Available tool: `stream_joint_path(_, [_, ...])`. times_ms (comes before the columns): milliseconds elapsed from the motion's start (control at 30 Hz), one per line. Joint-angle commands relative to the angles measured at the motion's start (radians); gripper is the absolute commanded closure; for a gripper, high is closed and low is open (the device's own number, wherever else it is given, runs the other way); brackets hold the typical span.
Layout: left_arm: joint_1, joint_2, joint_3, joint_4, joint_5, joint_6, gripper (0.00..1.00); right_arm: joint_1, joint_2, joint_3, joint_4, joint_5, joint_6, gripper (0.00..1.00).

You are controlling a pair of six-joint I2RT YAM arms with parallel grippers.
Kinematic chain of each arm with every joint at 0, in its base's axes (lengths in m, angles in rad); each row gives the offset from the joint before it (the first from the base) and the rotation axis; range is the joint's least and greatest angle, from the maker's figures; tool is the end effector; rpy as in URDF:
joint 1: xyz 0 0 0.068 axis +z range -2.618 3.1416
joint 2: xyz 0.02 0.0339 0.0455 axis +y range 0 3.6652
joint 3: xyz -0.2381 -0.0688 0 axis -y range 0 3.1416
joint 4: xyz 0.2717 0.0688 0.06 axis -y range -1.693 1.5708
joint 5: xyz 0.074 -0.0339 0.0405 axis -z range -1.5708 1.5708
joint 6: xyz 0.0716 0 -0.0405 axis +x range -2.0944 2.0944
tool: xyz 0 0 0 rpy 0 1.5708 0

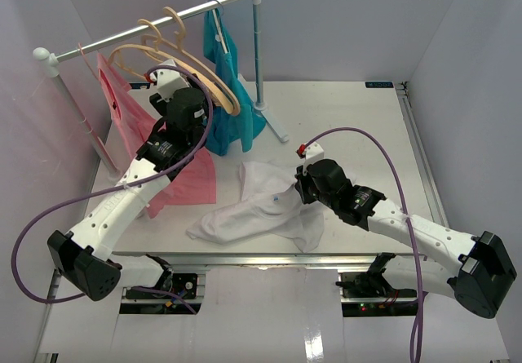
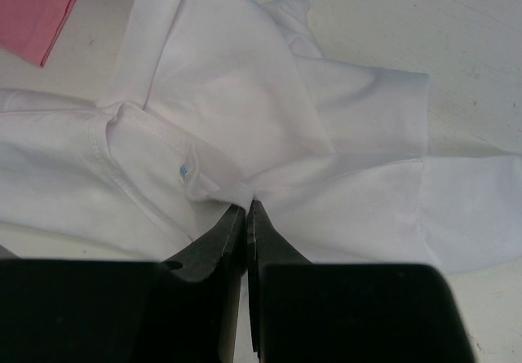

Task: Place the t-shirt on the hanger
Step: Pick up the hanger from the clothesline.

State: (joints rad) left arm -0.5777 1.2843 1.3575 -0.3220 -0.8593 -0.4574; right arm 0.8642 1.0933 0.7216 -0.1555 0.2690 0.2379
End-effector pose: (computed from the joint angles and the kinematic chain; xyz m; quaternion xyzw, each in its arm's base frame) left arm 0.3114 -0.1382 0.3919 -0.2121 0.7317 0.0096 0.6477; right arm 0.2152 0.2228 0.2102 -0.2011 0.8379 0.1596 0.4817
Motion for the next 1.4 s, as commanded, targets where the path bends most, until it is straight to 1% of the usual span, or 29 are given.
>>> stream_joint_path(0, [0.004, -0.064, 0.038, -0.018, 0.043, 0.015, 0.22, 0.004, 0.008, 0.006, 0.028, -0.01, -0.013, 0.92])
stream_joint_path(233, [0.004, -0.087, 0.072, -0.031, 0.063, -0.011, 0.22, 0.002, 0.016, 0.009, 0.026, -0.013, -0.014, 0.92])
stream_joint_path(367, [0.004, -0.034, 0.147, -0.087, 0.065, -0.031, 0.22, 0.002, 0.013, 0.009, 0.025, -0.014, -0.015, 0.92])
stream_joint_path(500, [0.004, 0.014, 0.183, -0.112, 0.063, -0.042, 0.21, 0.003, 0.011, 0.009, 0.025, -0.013, -0.017, 0.92])
stream_joint_path(633, [0.004, 0.04, 0.184, -0.11, 0.066, -0.065, 0.2, 0.004, 0.01, 0.01, 0.024, -0.016, -0.015, 0.92])
stream_joint_path(833, [0.006, 0.08, 0.208, -0.101, 0.074, -0.059, 0.19, 0.003, 0.007, 0.01, 0.021, -0.017, -0.017, 0.92])
stream_joint_path(1067, [0.015, 0.098, 0.208, -0.118, 0.048, -0.068, 0.19, 0.002, -0.001, 0.008, 0.022, -0.016, -0.019, 0.92])
stream_joint_path(1200, [0.018, 0.087, 0.195, -0.138, 0.008, -0.081, 0.21, 0.002, 0.0, 0.007, 0.02, -0.01, -0.02, 0.92])
stream_joint_path(1367, [0.023, 0.081, 0.197, -0.132, -0.006, -0.043, 0.24, 0.003, 0.004, 0.01, 0.019, -0.007, -0.022, 0.92])
